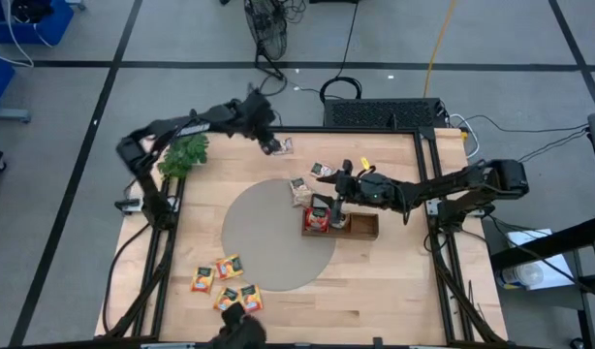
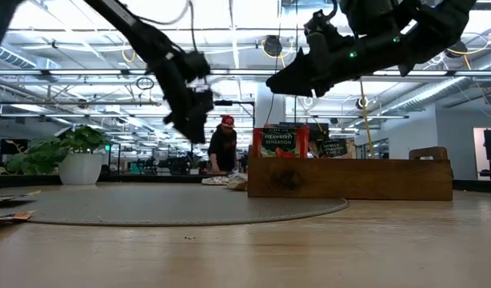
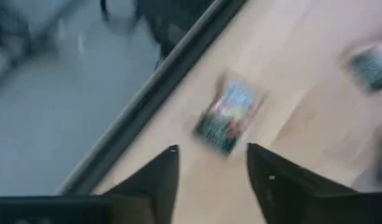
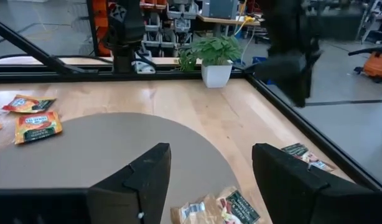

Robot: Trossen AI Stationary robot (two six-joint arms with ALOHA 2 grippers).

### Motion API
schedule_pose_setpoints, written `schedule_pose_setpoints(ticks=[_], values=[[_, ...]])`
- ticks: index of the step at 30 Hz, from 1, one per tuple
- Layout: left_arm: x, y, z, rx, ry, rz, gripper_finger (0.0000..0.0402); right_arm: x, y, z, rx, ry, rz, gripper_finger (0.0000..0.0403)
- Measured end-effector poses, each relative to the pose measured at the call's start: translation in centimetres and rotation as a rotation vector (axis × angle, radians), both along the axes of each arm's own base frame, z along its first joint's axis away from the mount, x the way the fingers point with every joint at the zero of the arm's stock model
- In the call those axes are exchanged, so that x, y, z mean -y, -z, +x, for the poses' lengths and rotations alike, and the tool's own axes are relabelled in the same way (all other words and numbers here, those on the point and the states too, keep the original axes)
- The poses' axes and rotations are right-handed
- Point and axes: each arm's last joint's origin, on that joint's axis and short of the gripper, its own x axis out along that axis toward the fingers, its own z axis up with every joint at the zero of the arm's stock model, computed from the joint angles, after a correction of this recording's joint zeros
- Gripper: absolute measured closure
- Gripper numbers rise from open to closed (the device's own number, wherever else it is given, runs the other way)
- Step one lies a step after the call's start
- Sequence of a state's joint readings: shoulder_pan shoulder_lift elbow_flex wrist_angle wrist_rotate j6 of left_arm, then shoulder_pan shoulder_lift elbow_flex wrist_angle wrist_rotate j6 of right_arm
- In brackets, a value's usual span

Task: Pick & Place Tea
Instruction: Put the brown tea bag into the middle section of the wooden organizer

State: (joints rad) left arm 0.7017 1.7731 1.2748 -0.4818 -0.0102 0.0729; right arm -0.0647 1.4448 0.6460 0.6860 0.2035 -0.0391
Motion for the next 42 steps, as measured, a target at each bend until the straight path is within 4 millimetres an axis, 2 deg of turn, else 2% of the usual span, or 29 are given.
schedule_pose_setpoints(ticks=[3,7,11,15,22,29,37,42], values=[[-2.2,1.0,1.2,-0.088,-0.024,-0.088,0.0155,0.0,0.1,0.0,-0.007,0.001,0.001,0.0195],[-4.4,2.1,3.5,-0.158,-0.014,-0.171,0.0111,0.0,0.3,-0.1,-0.030,0.002,0.004,0.0195],[-5.9,2.9,4.6,-0.155,-0.002,-0.268,0.0095,0.0,0.5,-0.1,-0.051,0.004,0.023,0.0195],[-7.1,3.8,4.5,-0.043,0.010,-0.412,0.0099,0.0,0.9,-0.2,-0.084,0.004,0.023,0.0195],[-7.2,4.3,4.3,-0.090,-0.033,-0.387,0.0120,0.0,1.0,-0.2,-0.105,-0.003,-0.003,0.0195],[-6.1,4.6,5.3,-0.127,-0.013,-0.358,0.0119,0.0,1.0,-0.2,-0.108,-0.006,-0.015,0.0195],[-5.9,7.1,5.9,-0.187,-0.032,-0.379,0.0119,0.0,0.9,-0.2,-0.100,-0.003,-0.002,0.0195],[-6.0,7.4,5.9,-0.200,-0.038,-0.371,0.0125,0.0,1.0,-0.2,-0.098,-0.001,0.007,0.0195]])
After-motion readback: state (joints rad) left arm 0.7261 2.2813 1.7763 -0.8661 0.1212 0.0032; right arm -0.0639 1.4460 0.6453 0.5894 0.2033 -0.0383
